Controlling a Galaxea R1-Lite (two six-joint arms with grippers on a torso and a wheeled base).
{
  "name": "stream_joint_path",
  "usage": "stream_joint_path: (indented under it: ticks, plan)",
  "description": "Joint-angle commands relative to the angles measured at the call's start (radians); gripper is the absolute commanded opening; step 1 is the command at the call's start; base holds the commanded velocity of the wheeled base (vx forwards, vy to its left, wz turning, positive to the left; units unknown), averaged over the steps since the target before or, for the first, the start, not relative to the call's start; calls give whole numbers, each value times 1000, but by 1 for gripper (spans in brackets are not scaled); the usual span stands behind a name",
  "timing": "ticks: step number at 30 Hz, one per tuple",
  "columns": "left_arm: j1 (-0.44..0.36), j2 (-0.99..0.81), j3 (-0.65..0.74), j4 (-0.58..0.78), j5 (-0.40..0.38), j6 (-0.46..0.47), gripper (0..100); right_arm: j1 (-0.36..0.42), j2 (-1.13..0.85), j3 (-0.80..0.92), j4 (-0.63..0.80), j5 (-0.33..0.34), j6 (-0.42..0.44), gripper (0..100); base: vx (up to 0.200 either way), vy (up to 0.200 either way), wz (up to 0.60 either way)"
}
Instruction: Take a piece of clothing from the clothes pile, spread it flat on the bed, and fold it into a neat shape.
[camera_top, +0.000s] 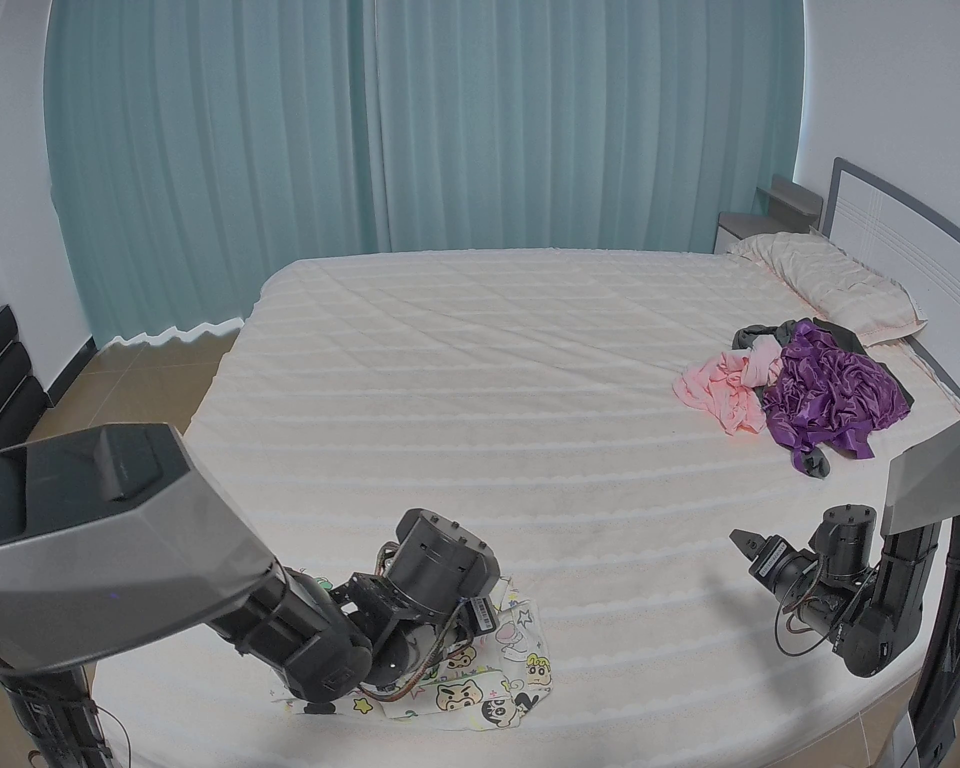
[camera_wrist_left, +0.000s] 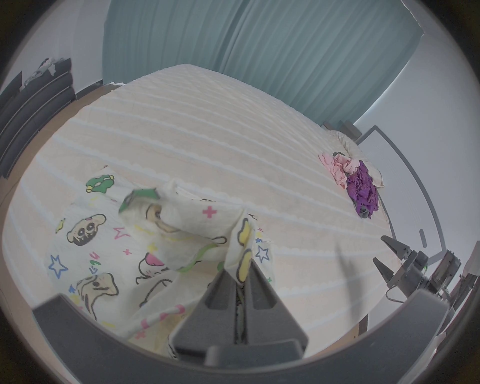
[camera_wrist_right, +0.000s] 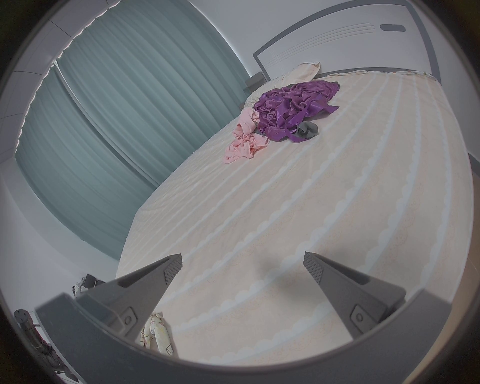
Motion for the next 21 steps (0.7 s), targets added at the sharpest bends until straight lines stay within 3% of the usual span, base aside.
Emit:
stream_joint_path:
  ticks: [1, 3, 4, 13, 21]
  plan:
    - [-19, 53, -18, -13, -1, -7, 0, 1, 5, 0, -15, 0, 0, 100, 0, 0, 0]
    - [-19, 62, -25, -26, -1, -9, 0, 1, 6, 0, -15, 0, 0, 100, 0, 0, 0]
    - [-19, 66, -31, -40, -1, -12, 100, 2, 6, 0, -15, 0, 0, 100, 0, 0, 0]
    - [-20, 37, -23, -61, -1, -84, 100, 5, 22, 0, -15, 0, -2, 100, 0, 0, 0]
    - [-20, -164, 26, -55, -12, -136, 100, 10, 31, 0, -15, 0, -2, 100, 0, 0, 0]
